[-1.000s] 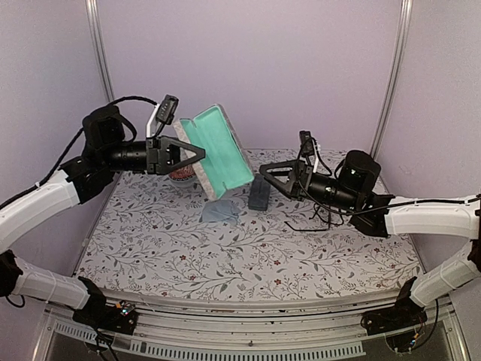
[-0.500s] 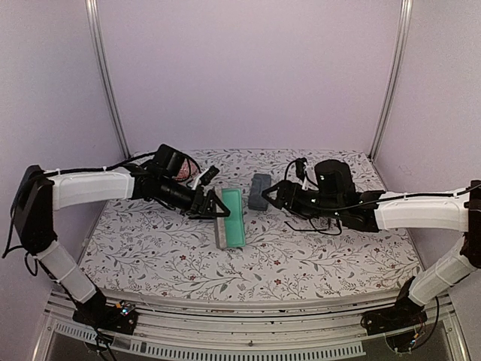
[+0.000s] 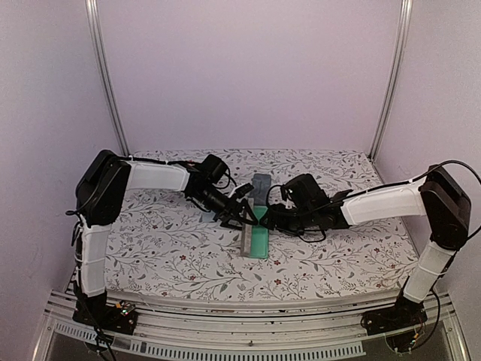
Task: Organize the sunglasses
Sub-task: Place the sunglasses case at the center of the board.
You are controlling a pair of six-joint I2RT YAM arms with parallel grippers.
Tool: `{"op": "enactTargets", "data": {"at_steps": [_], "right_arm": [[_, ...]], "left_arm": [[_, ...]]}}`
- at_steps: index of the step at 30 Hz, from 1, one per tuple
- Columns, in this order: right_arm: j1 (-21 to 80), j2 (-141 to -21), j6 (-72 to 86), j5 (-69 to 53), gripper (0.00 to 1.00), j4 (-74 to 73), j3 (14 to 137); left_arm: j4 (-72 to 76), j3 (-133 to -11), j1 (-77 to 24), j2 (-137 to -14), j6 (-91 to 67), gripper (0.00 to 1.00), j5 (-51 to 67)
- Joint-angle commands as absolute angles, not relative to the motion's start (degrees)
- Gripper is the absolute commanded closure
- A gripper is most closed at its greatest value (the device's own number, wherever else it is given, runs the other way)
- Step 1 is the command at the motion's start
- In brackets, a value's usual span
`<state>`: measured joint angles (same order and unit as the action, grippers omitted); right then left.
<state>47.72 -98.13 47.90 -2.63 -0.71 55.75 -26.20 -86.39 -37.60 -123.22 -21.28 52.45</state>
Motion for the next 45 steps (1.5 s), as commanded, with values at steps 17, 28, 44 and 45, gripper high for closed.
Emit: {"op": "enactTargets", "data": {"at_steps": [17, 28, 44, 45], "right_arm": [[45.7, -113.73, 45.28, 0.03, 0.75, -7.81, 67.67], [45.76, -111.2, 51.08, -0.94, 0.96, -3.39, 62.69], [47.81, -109.35, 71.95, 4.0, 0.88, -4.71, 56.58], [48.24, -109.15, 72.09, 4.75, 0.83, -5.93, 56.91]], "left_arm": [[-30.38, -88.47, -35.87, -124.38, -16.54, 0.3, 47.6], [-21.96, -81.59, -34.03, -116.85, -19.69, 0.15, 47.3], [-9.81, -62.33, -33.37, -86.2, -24.97, 0.08, 18.23], [-8.86, -60.36, -33.55, -84.14, -25.32, 0.08, 16.56]]}}
